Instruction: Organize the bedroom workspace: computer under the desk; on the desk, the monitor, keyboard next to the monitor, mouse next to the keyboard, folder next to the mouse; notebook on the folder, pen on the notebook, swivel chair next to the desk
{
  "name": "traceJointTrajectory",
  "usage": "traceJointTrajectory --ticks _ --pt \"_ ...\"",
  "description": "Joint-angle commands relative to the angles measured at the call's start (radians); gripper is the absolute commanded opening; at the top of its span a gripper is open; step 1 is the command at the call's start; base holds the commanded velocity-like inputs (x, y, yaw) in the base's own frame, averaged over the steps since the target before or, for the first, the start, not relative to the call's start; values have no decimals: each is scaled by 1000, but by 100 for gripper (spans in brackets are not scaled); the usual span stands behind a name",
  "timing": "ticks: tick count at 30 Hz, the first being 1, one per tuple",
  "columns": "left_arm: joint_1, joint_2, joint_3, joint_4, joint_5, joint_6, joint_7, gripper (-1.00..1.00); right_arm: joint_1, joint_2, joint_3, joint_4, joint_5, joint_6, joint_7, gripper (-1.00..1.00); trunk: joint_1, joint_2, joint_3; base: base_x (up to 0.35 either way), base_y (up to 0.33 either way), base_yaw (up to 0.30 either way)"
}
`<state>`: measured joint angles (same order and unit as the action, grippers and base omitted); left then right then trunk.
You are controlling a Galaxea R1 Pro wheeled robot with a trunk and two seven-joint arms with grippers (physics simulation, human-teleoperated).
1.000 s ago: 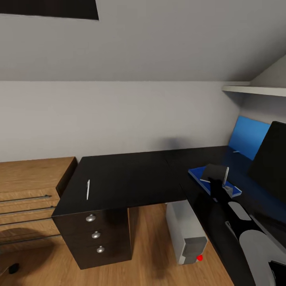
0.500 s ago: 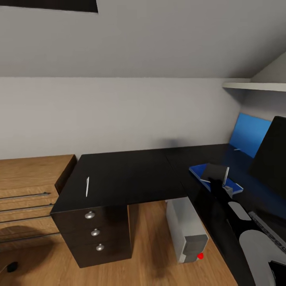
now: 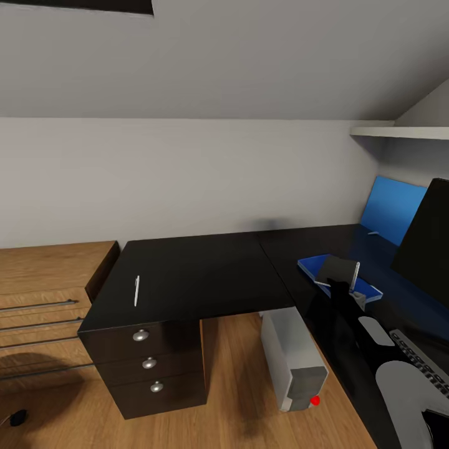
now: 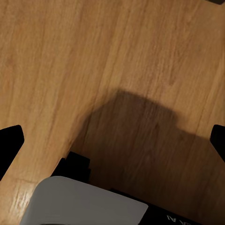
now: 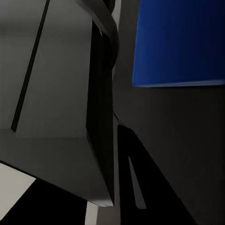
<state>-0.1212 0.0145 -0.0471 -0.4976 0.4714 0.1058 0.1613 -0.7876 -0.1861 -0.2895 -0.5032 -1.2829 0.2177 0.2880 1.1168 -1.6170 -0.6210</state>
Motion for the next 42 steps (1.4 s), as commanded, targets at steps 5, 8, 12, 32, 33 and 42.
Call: traceJointTrajectory --ticks 5,8,12,32,33,42 --pt "0 1 -5 -3 7 5 8 100 -1 0 -5 0 -10 9 3 -100 19 -36 -17 0 0 0" --pt "0 1 -5 -3 7 5 9 100 -1 0 -6 0 -10 9 3 -100 19 -36 -17 0 0 0" --pt "0 1 -5 -3 7 5 9 100 -1 0 -6 -1 -9 9 4 -100 19 -36 -17 0 0 0" --pt "0 8 -8 -3 4 3 6 100 -1 -2 -8 -2 -7 7 4 -100 19 -36 -17 89 0 0" --pt "0 8 -9 -3 4 3 6 100 -1 -3 -10 -1 -8 8 3 -100 19 -36 -17 41 0 0" --pt "0 9 -10 -1 5 -34 8 100 -1 -6 -21 -1 -9 9 3 -100 19 -36 -17 78 -68 0"
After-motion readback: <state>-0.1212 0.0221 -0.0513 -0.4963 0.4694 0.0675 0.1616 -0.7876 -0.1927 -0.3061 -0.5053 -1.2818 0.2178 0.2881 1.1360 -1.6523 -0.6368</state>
